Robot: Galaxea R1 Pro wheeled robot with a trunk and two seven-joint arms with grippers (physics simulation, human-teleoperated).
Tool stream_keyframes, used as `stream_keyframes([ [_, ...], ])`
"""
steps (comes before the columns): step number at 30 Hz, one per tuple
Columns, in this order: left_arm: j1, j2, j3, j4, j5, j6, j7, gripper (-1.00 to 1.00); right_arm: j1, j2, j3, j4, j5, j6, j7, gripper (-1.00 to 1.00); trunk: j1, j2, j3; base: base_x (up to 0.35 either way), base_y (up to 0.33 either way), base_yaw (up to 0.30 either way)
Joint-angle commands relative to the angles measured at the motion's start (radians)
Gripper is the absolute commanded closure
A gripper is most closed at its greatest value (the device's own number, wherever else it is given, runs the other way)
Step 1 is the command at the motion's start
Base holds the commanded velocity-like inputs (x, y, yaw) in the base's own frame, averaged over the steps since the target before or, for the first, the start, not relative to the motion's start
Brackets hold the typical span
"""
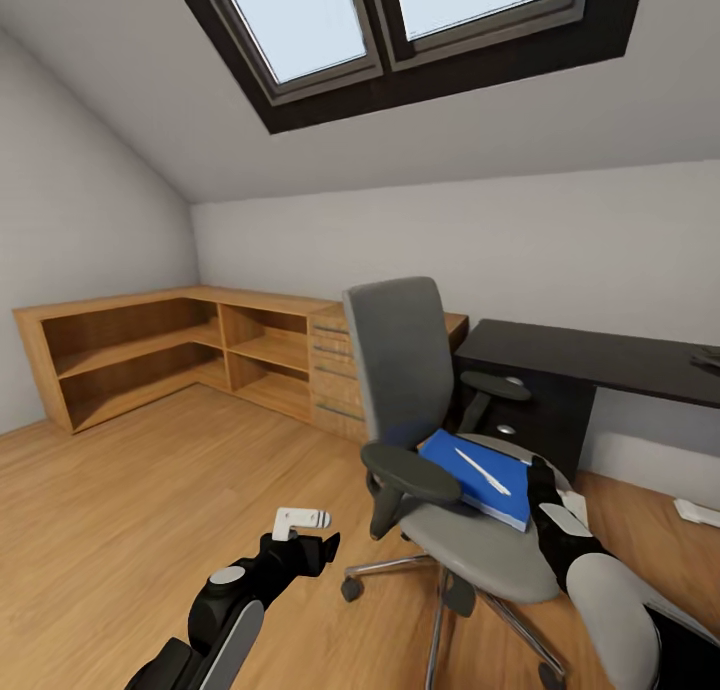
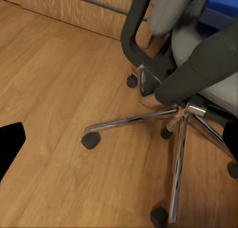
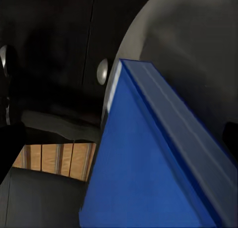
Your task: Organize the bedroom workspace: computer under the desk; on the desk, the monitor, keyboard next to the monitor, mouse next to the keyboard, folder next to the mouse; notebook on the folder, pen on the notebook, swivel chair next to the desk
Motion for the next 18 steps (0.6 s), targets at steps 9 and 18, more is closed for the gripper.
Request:
stream_keyframes([
  [9, -0.001, 0.001, -0.003, -0.001, 0.01, 0.003, 0.009, -1.0, 0.0, -0.004, -0.004, 0.036, -0.013, -0.003, 0.003, -1.0, 0.0, 0.0, -0.001, 0.039, 0.0, 0.0],
  [18, -0.001, 0.001, -0.003, -0.001, 0.011, 0.003, 0.009, -1.0, 0.0, -0.015, -0.004, 0.036, -0.014, -0.003, 0.003, -1.0, 0.0, 0.0, -0.001, -0.004, -0.004, 0.0],
])
